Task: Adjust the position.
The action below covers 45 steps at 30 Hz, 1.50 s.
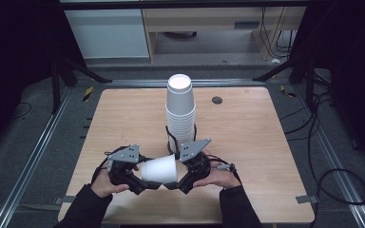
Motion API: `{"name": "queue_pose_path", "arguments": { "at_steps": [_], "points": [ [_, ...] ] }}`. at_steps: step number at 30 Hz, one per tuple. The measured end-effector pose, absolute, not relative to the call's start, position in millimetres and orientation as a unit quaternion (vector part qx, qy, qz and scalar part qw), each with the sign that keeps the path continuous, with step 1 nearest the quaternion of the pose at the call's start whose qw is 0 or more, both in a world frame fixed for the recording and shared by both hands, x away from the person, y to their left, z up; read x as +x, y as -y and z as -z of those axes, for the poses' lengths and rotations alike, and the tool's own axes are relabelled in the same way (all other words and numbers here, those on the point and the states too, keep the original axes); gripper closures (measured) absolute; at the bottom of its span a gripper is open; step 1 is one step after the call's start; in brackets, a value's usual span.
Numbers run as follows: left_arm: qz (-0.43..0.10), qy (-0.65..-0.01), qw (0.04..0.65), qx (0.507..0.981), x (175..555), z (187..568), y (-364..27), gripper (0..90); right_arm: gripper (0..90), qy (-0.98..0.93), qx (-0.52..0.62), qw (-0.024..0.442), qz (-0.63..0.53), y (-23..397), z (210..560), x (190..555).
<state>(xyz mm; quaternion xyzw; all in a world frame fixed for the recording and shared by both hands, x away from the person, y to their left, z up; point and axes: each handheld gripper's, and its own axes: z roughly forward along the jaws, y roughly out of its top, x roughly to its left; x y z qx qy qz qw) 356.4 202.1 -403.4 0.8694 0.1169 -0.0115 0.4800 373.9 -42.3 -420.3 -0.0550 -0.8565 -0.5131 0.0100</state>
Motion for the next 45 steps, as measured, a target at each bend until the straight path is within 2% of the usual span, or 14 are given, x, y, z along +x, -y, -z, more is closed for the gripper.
{"name": "queue_pose_path", "arguments": {
  "at_steps": [19, 26, 36, 45],
  "points": [
    [0.012, -0.114, 0.478, 0.871, 357, 404, -202, 19.0, 7.6, 0.860, -0.055, 0.009, 0.507, 43, 420, 373],
    [-0.008, -0.121, 0.470, 0.874, 357, 399, -206, 15.1, 7.6, 0.862, -0.054, 0.003, 0.504, 46, 416, 374],
    [-0.027, -0.130, 0.422, 0.897, 360, 405, -209, 12.3, 7.4, 0.899, -0.049, -0.025, 0.434, 47, 399, 385],
    [-0.037, -0.131, 0.384, 0.913, 362, 413, -201, 10.5, 7.3, 0.926, -0.026, -0.030, 0.376, 27, 395, 388]
  ]
}}
